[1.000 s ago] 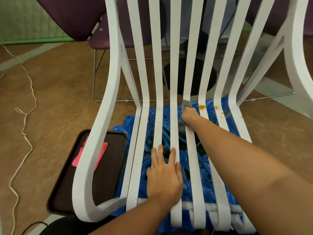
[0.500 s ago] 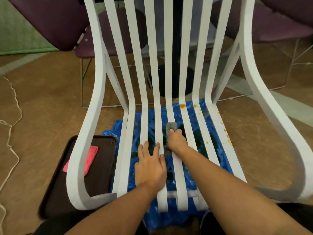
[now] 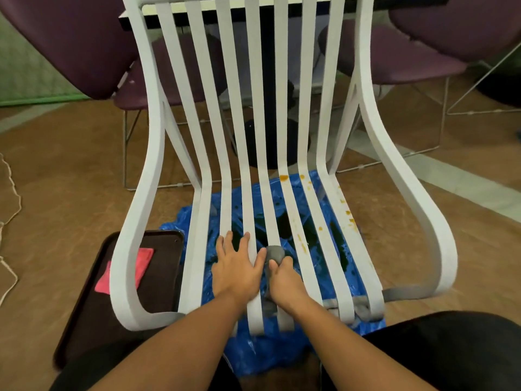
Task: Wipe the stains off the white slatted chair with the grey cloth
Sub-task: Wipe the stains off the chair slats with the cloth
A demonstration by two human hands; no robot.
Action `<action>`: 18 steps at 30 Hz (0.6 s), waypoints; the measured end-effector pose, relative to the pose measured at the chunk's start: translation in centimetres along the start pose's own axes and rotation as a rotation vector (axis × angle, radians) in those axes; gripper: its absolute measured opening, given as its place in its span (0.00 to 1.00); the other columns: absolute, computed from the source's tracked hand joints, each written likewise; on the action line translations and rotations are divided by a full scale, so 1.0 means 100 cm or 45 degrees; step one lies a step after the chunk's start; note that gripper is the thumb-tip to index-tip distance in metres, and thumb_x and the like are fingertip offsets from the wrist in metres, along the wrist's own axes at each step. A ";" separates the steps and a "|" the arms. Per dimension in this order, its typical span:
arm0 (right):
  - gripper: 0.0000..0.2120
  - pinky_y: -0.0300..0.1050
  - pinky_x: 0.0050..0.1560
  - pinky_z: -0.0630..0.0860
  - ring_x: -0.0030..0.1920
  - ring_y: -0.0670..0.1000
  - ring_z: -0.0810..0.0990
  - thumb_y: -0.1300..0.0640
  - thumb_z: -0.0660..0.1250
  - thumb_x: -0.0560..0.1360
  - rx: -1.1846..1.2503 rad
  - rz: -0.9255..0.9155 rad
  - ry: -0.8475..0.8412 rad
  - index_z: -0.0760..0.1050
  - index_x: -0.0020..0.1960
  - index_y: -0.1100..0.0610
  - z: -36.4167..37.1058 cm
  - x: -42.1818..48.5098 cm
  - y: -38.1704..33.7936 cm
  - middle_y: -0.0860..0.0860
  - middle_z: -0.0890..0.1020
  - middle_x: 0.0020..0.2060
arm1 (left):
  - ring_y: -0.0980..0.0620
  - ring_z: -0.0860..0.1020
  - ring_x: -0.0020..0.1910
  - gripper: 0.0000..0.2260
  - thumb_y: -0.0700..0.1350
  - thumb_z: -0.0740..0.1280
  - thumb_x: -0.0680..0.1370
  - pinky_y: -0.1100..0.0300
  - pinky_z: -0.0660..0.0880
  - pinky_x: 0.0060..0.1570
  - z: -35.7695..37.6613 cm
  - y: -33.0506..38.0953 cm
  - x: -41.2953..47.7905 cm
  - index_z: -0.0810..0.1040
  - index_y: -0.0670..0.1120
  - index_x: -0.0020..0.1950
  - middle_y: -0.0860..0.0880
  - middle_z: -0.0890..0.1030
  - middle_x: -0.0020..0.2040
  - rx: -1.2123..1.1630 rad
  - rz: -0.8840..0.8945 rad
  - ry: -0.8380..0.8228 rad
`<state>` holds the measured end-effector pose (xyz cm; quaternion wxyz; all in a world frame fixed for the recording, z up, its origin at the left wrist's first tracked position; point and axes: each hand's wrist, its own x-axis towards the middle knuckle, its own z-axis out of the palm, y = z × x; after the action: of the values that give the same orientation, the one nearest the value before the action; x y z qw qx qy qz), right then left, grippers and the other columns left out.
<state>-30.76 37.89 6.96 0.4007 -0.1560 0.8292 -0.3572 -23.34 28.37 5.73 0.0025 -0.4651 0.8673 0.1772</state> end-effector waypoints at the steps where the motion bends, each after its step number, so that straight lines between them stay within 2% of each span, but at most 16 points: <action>1: 0.12 0.53 0.49 0.77 0.45 0.50 0.78 0.47 0.51 0.85 -0.002 0.004 -0.001 0.65 0.57 0.54 0.000 0.002 0.000 0.52 0.78 0.45 | 0.46 0.43 0.81 0.30 0.69 0.47 0.80 0.40 0.71 0.67 0.000 0.000 0.000 0.55 0.59 0.80 0.49 0.50 0.82 0.004 0.000 0.002; 4: 0.13 0.50 0.48 0.74 0.45 0.49 0.77 0.47 0.51 0.85 -0.003 0.036 -0.017 0.65 0.62 0.55 -0.002 0.010 -0.007 0.51 0.77 0.46 | 0.46 0.43 0.81 0.31 0.70 0.47 0.80 0.40 0.71 0.67 0.002 0.000 0.001 0.54 0.59 0.80 0.49 0.49 0.82 0.018 -0.005 -0.004; 10: 0.19 0.50 0.51 0.72 0.50 0.53 0.75 0.47 0.51 0.85 0.019 0.078 -0.040 0.61 0.70 0.57 -0.007 0.045 -0.030 0.56 0.77 0.57 | 0.46 0.42 0.81 0.31 0.70 0.47 0.80 0.42 0.70 0.69 0.003 0.001 0.001 0.53 0.59 0.80 0.49 0.48 0.82 0.037 -0.006 -0.005; 14: 0.21 0.53 0.55 0.71 0.60 0.60 0.76 0.48 0.50 0.85 0.019 0.105 -0.028 0.60 0.73 0.60 -0.006 0.084 -0.047 0.62 0.74 0.65 | 0.46 0.41 0.81 0.30 0.69 0.49 0.80 0.41 0.69 0.69 0.003 0.001 0.001 0.51 0.60 0.81 0.49 0.46 0.82 0.036 -0.004 -0.011; 18: 0.24 0.54 0.59 0.70 0.64 0.63 0.74 0.48 0.49 0.85 0.009 0.139 -0.032 0.56 0.76 0.60 -0.007 0.118 -0.069 0.63 0.72 0.67 | 0.47 0.39 0.81 0.32 0.70 0.48 0.80 0.41 0.66 0.70 0.004 -0.001 0.003 0.50 0.60 0.81 0.49 0.44 0.82 0.023 0.001 -0.037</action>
<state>-38.96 26.94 5.68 0.4306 -0.1135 0.8301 -0.3356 -23.52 28.18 5.32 0.0190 -0.4621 0.8690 0.1761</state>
